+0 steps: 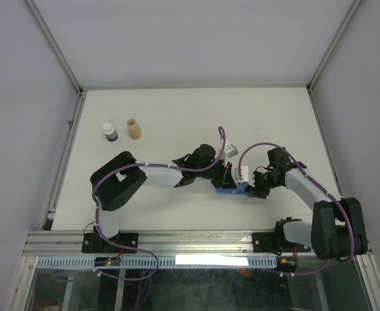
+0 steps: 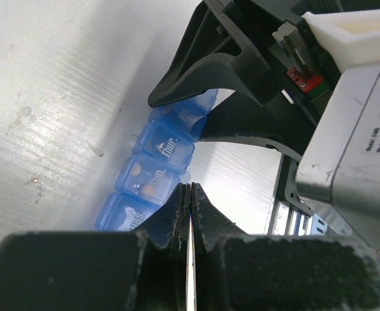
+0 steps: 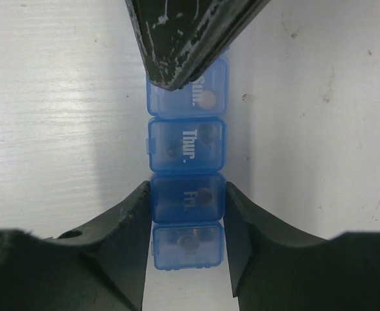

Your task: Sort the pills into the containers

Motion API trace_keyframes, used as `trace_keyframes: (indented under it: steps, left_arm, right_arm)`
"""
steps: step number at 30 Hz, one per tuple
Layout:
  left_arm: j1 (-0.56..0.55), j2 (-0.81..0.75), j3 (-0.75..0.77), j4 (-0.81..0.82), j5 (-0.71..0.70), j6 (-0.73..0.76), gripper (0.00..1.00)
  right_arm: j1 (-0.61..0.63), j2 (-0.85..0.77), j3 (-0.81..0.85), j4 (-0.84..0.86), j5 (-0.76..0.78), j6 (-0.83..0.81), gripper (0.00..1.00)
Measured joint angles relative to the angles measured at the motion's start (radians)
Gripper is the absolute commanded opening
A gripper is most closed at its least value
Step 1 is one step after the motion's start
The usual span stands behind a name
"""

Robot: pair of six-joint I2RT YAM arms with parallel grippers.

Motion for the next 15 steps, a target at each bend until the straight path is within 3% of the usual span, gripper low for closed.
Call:
trace_keyframes:
  steps: [15]
  left_arm:
    - [0.0,-0.034,-0.016,0.0,-0.049,0.026,0.02]
  right_arm:
    - [0.001,0.002,0.0,0.002,-0.003,0.0,0.39]
